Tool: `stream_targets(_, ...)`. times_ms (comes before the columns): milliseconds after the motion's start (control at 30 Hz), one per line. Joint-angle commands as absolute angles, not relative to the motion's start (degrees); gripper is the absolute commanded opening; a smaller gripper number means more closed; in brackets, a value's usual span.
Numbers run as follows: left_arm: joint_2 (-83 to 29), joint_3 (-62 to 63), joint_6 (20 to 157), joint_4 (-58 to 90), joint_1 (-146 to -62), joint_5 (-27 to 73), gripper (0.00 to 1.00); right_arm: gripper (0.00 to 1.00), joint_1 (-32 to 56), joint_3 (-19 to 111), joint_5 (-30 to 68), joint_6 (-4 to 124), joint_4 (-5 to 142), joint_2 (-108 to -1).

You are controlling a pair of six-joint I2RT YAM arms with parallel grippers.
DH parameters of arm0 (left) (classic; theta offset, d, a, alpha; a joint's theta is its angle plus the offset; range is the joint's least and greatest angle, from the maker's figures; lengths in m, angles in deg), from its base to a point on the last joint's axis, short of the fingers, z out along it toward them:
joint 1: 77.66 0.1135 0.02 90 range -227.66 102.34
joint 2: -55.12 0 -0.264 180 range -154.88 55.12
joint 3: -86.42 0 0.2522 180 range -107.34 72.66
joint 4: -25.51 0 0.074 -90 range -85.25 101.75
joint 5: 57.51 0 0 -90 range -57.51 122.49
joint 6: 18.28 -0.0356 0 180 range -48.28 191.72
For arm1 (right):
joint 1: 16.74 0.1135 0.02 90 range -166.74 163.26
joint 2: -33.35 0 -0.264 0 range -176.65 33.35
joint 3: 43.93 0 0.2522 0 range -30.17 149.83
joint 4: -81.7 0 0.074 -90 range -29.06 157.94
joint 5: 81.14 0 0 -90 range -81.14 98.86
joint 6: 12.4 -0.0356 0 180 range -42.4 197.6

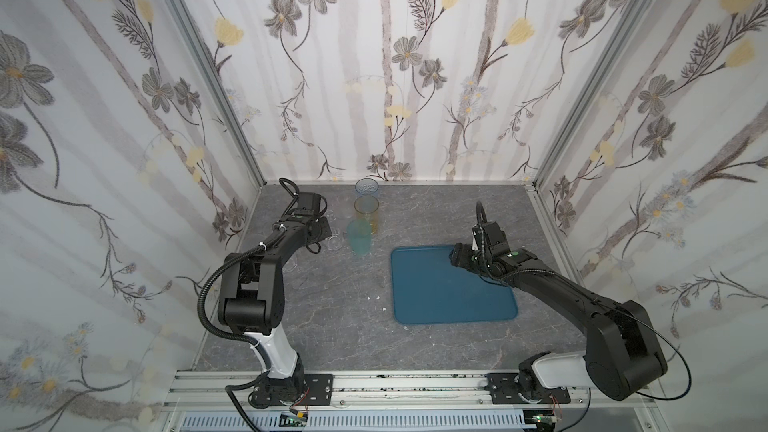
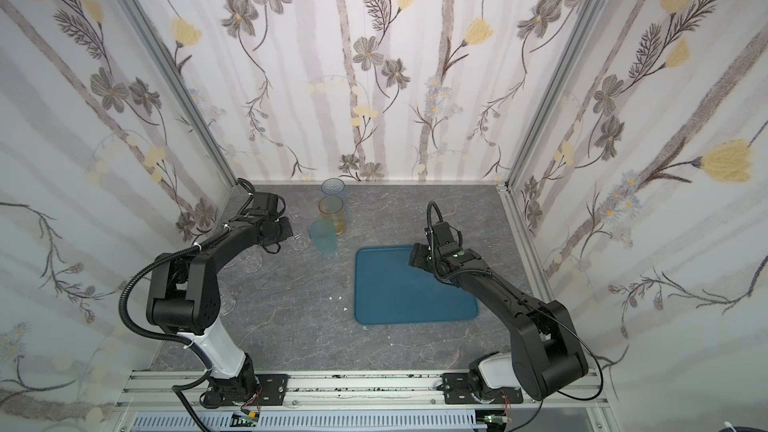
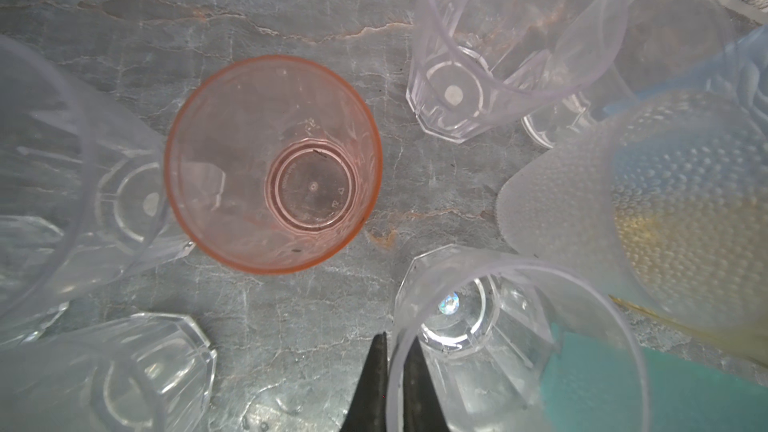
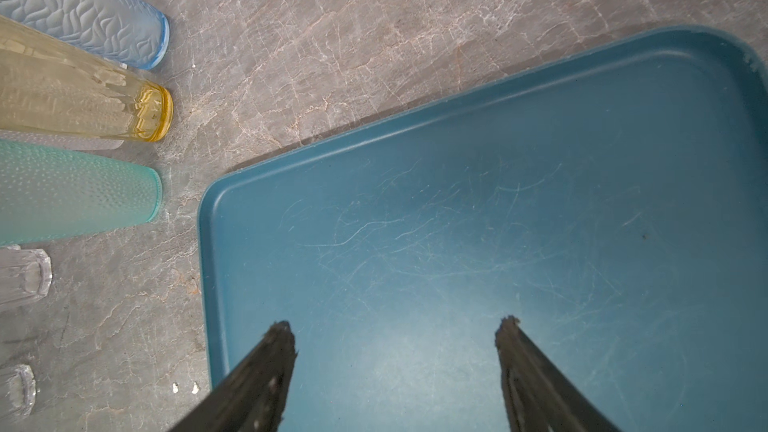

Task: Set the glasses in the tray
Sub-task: 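Grasp the clear glass with the left gripper and lift it, then carry the clear glass over the tray while the right gripper approaches it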

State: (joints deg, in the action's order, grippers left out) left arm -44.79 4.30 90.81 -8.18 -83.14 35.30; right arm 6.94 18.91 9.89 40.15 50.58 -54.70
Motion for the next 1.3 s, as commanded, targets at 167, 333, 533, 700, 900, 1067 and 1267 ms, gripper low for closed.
stream_targets(167, -37.17, 7.33, 91.35, -9.05, -83.17, 35.13, 0.0, 0.76, 7.13, 19.35, 8.3, 39.44, 52.47, -55.16)
stream_targets(333, -28.5, 7.29, 93.59, -10.79, -83.57, 37.4, 0.0, 0.75, 7.39, 19.71, 8.24, 39.37, 52.39, -54.9)
stream_targets(533, -19.33, 2.1, 96.53, -12.46, -91.2, 43.64, 0.0, 0.74, 7.51, 20.96, 7.97, 39.09, 52.13, -54.07)
stream_targets(700, -22.04, -4.31, 98.07, -12.73, -105.78, 45.6, 0.0, 0.69, 7.44, 22.63, 7.18, 39.08, 51.92, -50.95)
stream_targets(900, -33.75, -7.45, 99.12, -12.6, -118.54, 41.89, 0.0, 0.5, 7.39, 21.48, 7.45, 38.84, 53.04, -43.09)
stream_targets(1067, -42.85, -8.11, 98.75, -12.51, -122.59, 36.97, 0.0, 0.48, 7.36, 21.16, 9.27, 38.2, 52.2, -40.73)
stream_targets(1267, -48.75, -8.73, 97.41, -12.6, -124.86, 33.3, 0.0, 0.48, 8.02, 19.42, 13.36, 37.61, 52.47, -42.74)
